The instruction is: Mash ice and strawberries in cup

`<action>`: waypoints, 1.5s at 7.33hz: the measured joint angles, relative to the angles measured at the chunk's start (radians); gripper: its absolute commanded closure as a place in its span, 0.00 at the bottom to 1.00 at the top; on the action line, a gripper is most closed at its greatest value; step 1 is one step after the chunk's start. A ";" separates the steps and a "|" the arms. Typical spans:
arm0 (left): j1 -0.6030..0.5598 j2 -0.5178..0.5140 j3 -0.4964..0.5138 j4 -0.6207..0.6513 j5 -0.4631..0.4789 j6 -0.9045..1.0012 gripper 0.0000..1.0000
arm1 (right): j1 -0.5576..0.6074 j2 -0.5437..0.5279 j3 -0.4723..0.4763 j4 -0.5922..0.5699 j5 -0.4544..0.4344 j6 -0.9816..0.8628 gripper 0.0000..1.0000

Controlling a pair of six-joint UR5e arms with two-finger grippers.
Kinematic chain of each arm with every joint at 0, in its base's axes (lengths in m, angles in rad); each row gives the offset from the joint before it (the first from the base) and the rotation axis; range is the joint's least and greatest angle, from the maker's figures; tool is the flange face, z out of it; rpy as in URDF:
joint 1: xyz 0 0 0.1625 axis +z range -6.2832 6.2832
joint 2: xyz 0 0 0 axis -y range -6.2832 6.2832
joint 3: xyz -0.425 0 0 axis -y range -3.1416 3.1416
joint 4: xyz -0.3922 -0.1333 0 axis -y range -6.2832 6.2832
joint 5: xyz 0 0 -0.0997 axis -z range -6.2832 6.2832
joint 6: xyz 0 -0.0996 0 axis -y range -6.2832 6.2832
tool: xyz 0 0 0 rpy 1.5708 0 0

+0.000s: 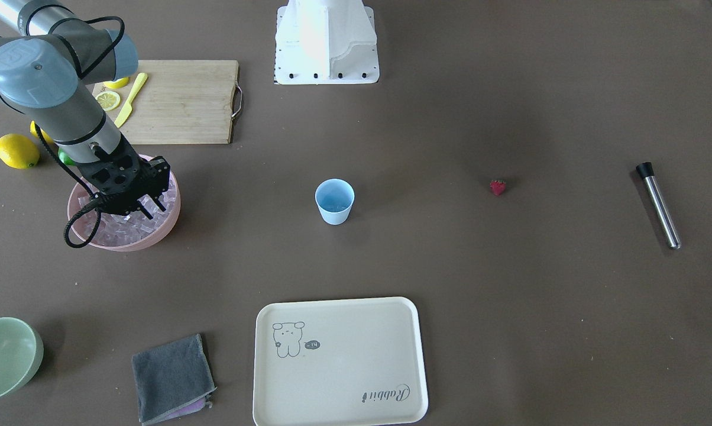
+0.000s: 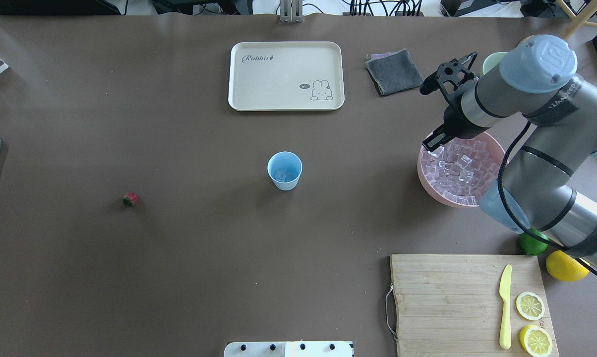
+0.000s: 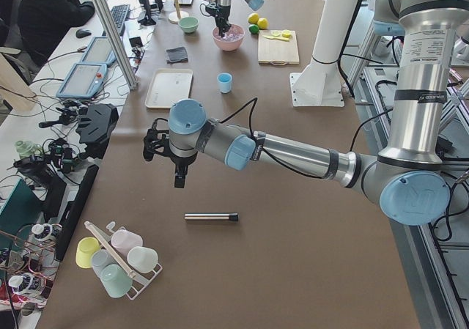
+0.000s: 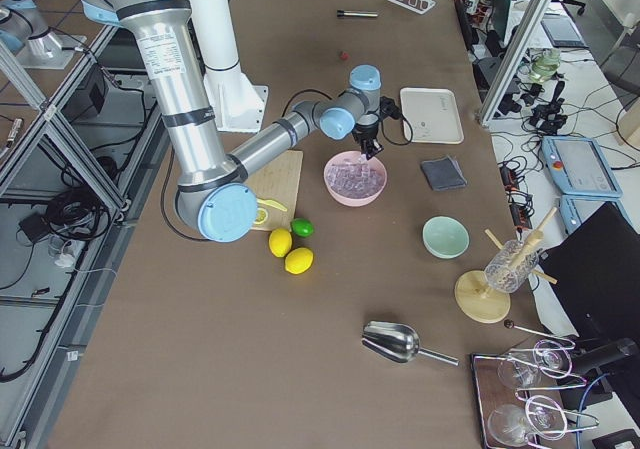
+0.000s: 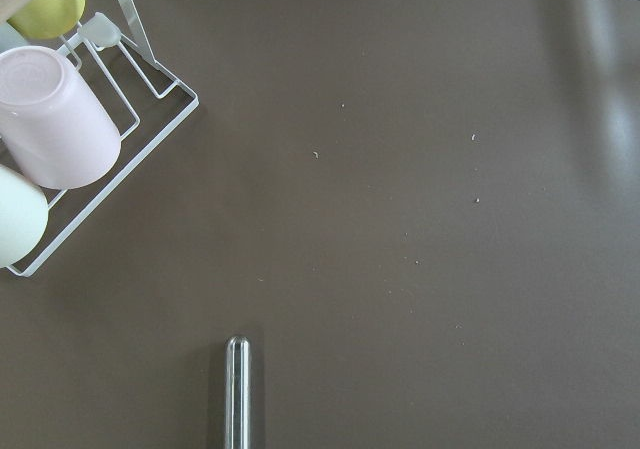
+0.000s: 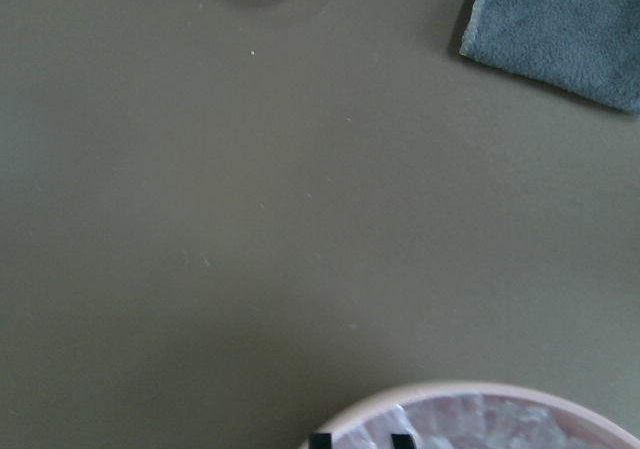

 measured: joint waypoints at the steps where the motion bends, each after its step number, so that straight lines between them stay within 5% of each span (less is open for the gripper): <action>1: 0.003 -0.002 0.001 0.000 0.000 -0.004 0.02 | -0.050 0.090 -0.001 -0.049 -0.020 0.135 0.81; 5: 0.005 -0.008 0.004 0.000 0.000 -0.010 0.02 | -0.253 0.397 -0.154 -0.082 -0.225 0.509 0.81; 8: 0.005 -0.008 0.009 0.000 -0.001 -0.011 0.02 | -0.297 0.444 -0.234 -0.033 -0.295 0.548 0.76; 9: 0.005 -0.008 0.010 0.000 -0.002 -0.010 0.02 | -0.304 0.445 -0.240 -0.028 -0.302 0.551 0.66; 10: 0.005 -0.008 0.010 0.000 -0.002 -0.011 0.02 | -0.310 0.445 -0.242 -0.021 -0.315 0.552 0.43; 11: 0.005 -0.007 0.012 0.000 -0.001 -0.011 0.02 | -0.312 0.444 -0.245 -0.001 -0.330 0.554 0.06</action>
